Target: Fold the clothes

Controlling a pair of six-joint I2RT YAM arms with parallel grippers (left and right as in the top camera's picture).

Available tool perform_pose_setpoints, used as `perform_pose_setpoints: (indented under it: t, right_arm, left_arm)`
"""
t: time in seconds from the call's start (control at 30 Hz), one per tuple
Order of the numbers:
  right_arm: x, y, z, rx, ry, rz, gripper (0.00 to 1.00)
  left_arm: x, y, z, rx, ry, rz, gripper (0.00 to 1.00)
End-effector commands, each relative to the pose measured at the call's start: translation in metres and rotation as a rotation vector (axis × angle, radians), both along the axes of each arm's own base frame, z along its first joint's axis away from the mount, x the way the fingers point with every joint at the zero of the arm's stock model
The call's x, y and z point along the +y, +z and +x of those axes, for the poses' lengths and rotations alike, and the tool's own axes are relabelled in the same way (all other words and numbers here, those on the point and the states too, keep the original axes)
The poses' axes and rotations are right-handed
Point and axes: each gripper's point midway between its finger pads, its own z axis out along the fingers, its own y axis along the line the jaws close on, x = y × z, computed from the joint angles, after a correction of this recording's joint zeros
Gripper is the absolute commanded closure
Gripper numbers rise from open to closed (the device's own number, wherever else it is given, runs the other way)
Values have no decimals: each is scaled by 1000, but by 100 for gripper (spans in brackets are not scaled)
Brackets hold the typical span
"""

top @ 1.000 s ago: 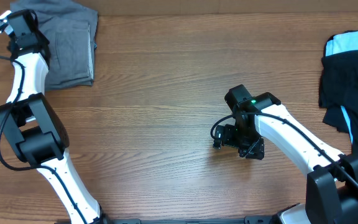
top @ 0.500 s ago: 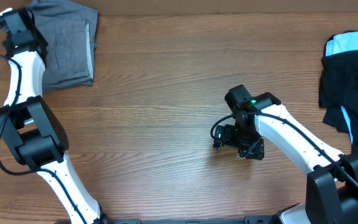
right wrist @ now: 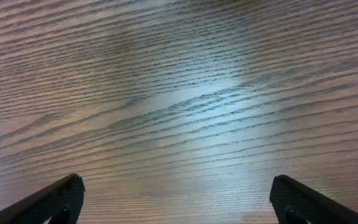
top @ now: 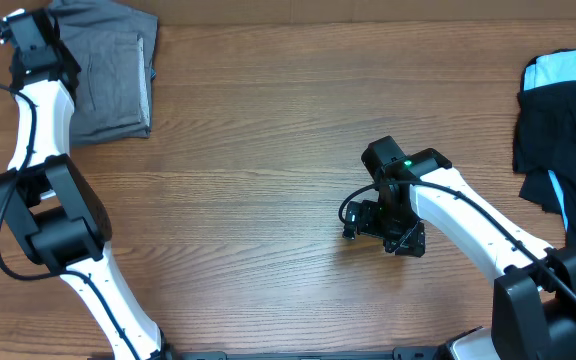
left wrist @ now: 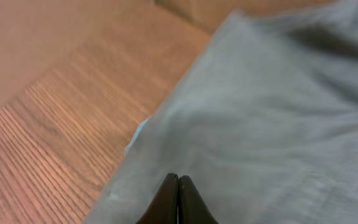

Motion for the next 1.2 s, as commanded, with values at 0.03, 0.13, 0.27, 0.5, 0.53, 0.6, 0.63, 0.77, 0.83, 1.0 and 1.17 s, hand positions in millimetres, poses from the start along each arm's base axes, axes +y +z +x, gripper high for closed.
perform_pose_setpoints:
  t: [0.03,0.13,0.27,0.5,0.53,0.6,0.63,0.77,0.83,1.0,1.17]
  right_arm:
    - [3,10,8,-39,-5,21,0]
    - [3,9,8,-40,-5,22,0]
    - [4,9,8,-41,-5,22,0]
    - [3,10,7,-35,-5,20,0]
    - [3,10,7,-35,-5,20,0]
    - [3,10,7,-36,-5,20,0]
    - [3,10,7,-36,-5,20,0]
    - [3,10,7,-36,-5,20,0]
    - [3,10,8,-39,-5,21,0]
    - [7,25,17,-64,-4,32,0]
    - [5,83,40,-174,6,11,0]
  left_arm:
    - [26,-44,-7,65,20,-14,96]
    - [28,-63,-8,87,1,-41,96]
    - [22,-78,-7,112,-35,-72,93]
    - [10,-23,3,67,-59,-50,61]
    - [5,-4,4,55,-68,-44,40]
    - [-4,21,6,34,-82,-37,0]
    - [-10,38,6,19,-90,-33,0]
    - [-40,101,1,-42,-135,-11,0]
    - [-58,128,-6,-60,-160,-5,0]
    - [-117,192,-35,-90,-248,0,0]
    - [-200,243,-78,-124,-429,-77,0]
